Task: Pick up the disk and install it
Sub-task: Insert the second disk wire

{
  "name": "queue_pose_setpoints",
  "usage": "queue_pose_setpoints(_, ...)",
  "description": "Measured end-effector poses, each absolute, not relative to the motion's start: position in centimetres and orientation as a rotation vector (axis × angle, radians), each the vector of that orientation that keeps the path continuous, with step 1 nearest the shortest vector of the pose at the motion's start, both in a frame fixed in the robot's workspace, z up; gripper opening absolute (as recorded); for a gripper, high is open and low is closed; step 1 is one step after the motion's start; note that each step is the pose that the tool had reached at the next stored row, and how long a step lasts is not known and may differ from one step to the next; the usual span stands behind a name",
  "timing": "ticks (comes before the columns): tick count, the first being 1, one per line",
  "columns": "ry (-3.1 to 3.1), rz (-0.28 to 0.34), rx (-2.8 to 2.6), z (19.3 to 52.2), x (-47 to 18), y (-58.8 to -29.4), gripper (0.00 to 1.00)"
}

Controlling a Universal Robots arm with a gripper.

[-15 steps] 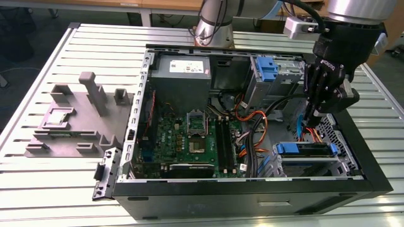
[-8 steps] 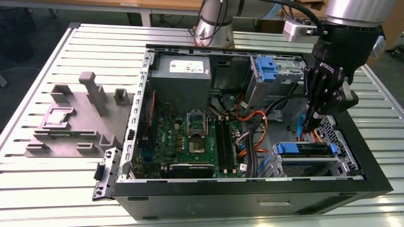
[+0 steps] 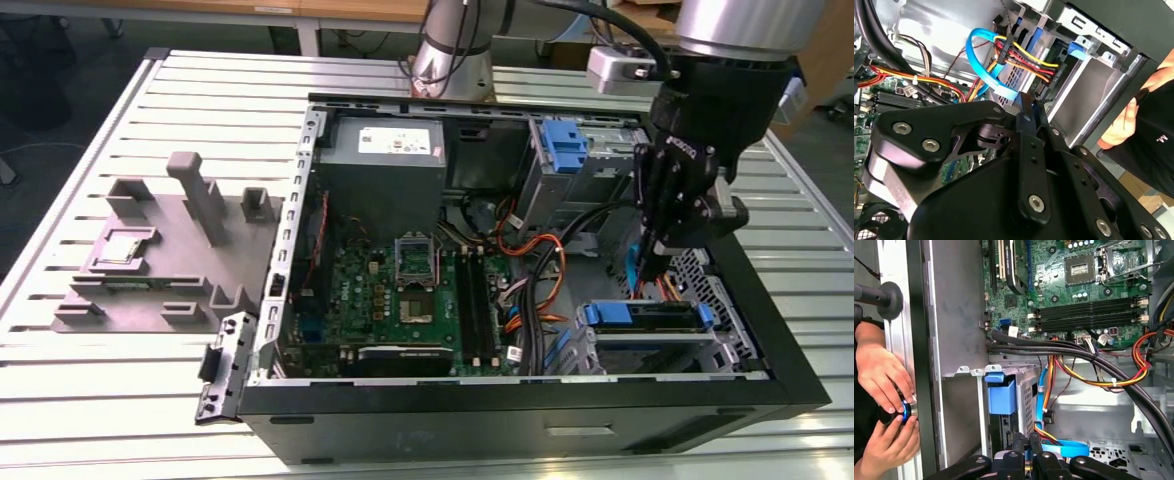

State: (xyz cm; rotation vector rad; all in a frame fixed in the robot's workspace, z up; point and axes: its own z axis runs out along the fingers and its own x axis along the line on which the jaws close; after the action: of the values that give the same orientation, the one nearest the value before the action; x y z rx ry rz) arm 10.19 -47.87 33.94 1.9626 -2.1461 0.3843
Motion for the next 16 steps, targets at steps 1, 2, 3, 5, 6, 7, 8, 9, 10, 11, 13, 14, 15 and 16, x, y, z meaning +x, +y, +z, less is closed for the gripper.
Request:
queue_pose_setpoints(1, -2.151, 0.383, 1.967, 33.9, 10.2, -48.0, 0.16)
queue_pose_setpoints(2, -2.156, 0.380, 1.970, 33.9, 10.2, -48.1, 0.16)
queue_pose_setpoints(3, -2.160, 0.376, 1.974, 33.9, 10.2, -48.3, 0.16)
queue_pose_setpoints(5, -2.169, 0.370, 1.980, 33.8, 10.2, -48.7, 0.16)
queue_pose_setpoints(6, -2.173, 0.366, 1.983, 33.7, 10.2, -48.9, 0.16)
queue_pose_setpoints(7, -2.177, 0.363, 1.985, 33.7, 10.2, -49.0, 0.16)
queue_pose_setpoints(8, -2.179, 0.361, 1.988, 33.7, 10.2, -49.2, 0.16)
queue_pose_setpoints(9, -2.185, 0.358, 1.992, 33.7, 10.2, -49.6, 0.16)
queue_pose_setpoints(10, -2.188, 0.358, 1.994, 33.7, 10.2, -49.7, 0.16)
queue_pose_setpoints(11, -2.191, 0.360, 1.996, 33.7, 10.1, -49.8, 0.16)
queue_pose_setpoints(13, -2.195, 0.366, 2.001, 33.7, 10.0, -49.9, 0.16)
queue_pose_setpoints(14, -2.197, 0.370, 2.003, 33.7, 9.9, -49.9, 0.16)
queue_pose_setpoints(15, -2.200, 0.375, 2.006, 33.7, 9.8, -50.0, 0.16)
queue_pose_setpoints(16, -2.203, 0.379, 2.008, 33.6, 9.7, -50.0, 0.16)
